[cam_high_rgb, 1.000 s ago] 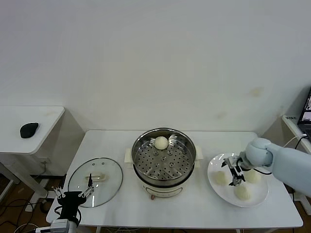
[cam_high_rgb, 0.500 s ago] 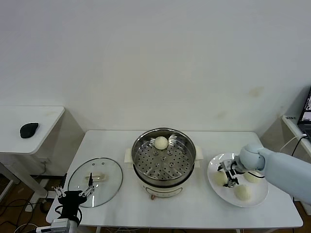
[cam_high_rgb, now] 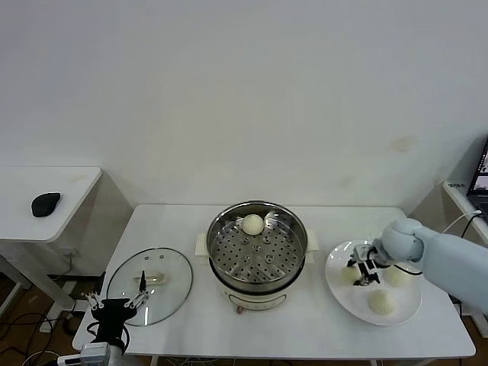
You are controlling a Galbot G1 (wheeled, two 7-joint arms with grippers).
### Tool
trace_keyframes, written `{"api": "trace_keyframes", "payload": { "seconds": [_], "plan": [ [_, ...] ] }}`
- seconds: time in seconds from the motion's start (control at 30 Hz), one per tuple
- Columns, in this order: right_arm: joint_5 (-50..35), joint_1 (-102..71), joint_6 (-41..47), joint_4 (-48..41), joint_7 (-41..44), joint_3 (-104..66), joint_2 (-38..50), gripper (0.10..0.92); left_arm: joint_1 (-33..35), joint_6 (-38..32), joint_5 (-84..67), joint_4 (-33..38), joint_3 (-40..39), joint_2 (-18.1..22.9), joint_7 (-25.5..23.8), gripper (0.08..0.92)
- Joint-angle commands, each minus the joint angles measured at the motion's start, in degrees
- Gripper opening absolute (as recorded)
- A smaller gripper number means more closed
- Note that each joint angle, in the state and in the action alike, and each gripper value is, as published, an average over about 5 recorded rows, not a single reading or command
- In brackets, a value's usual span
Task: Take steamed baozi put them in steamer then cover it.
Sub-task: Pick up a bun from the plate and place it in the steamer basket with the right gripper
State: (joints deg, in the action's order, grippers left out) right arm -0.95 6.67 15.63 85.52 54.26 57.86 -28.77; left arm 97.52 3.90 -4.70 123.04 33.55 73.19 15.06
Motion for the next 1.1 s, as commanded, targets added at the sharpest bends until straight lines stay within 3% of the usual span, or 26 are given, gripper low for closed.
{"api": "trace_keyframes", "payload": {
  "seconds": [0.03,0.2,0.37,0.67,1.1],
  "plan": [
    [-9.2,21.6,3.6,6.1,2.3,8.7,2.7,0.543,-0.1,0.1,0.0,0.2,-0.4,-0.3,-0.1,0.823],
    [-17.6,36.5,7.3,7.7,1.3,15.8,-1.5,0.550,-0.4,0.1,-0.3,0.3,-0.5,-0.9,-0.1,0.823],
    [-27.1,44.6,12.1,8.8,-2.5,21.3,-11.5,0.554,-0.9,0.1,-0.4,0.3,-0.6,-1.2,0.0,0.823],
    [-38.2,37.6,21.5,7.7,-11.2,20.8,-27.7,0.560,-1.9,0.1,-0.3,-0.8,0.1,-1.5,-0.1,0.823],
    [-39.6,26.4,26.0,-0.1,-17.3,19.8,-40.6,0.560,-2.8,0.0,-0.2,-1.5,0.8,-0.4,-0.2,0.823]
  ]
}}
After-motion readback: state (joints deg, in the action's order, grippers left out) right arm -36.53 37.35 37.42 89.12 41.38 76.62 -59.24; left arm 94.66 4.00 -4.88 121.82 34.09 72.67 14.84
